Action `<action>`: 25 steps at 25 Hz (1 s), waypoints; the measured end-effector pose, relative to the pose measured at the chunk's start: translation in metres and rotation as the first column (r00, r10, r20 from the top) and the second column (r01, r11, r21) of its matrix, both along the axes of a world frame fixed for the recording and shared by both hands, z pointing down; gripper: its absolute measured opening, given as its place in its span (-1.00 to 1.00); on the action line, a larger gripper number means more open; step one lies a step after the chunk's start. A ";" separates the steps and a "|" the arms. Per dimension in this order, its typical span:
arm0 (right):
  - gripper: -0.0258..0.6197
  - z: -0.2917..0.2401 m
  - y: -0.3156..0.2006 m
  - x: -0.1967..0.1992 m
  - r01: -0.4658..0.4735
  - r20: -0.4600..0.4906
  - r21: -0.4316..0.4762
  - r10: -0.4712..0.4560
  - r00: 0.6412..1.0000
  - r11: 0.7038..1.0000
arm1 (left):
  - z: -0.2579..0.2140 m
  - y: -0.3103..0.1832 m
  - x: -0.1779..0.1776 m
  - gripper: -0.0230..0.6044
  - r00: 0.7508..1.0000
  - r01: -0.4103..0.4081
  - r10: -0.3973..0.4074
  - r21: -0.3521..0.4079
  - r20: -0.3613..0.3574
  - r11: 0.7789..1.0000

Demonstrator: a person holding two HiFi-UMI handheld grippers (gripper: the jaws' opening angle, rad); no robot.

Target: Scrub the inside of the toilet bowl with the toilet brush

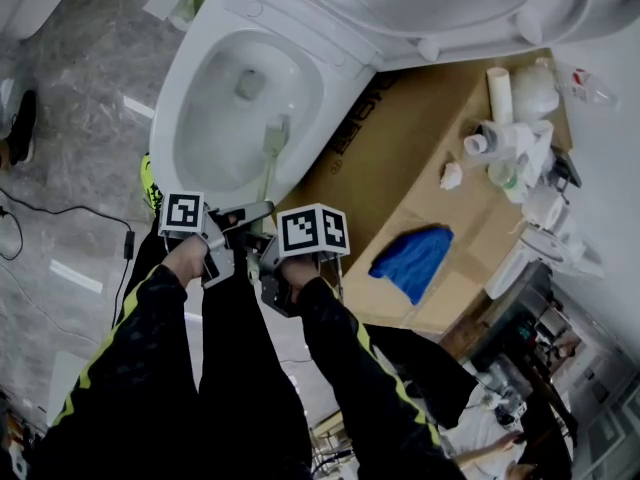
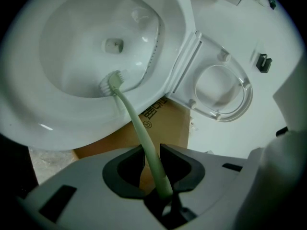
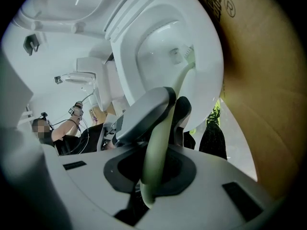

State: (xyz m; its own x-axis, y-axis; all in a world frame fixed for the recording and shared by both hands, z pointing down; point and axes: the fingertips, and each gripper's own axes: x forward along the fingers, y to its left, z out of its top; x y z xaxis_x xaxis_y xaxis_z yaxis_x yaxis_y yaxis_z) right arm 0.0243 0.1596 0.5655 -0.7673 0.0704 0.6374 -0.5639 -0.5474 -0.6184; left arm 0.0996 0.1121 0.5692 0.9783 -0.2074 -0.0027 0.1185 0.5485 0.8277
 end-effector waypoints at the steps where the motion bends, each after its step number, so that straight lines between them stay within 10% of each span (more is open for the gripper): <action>1: -0.80 -0.002 0.003 -0.002 -0.002 0.004 -0.006 0.002 1.000 1.000 | -0.001 0.003 -0.002 -0.61 1.000 -0.002 0.002 -0.007 0.005 1.000; 25: -0.80 -0.017 0.047 -0.068 -0.091 0.145 -0.086 0.103 0.984 0.992 | 0.000 0.057 -0.067 -0.61 0.977 -0.117 0.127 -0.068 0.170 0.991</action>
State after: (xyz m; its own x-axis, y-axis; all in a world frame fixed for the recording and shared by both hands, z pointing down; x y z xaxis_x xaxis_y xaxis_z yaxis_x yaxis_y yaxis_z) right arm -0.0440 0.2062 0.5482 -0.8591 0.0365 0.5106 -0.4105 -0.6452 -0.6444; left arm 0.0328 0.1690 0.5691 0.9807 -0.0809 0.1779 -0.0953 0.5967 0.7968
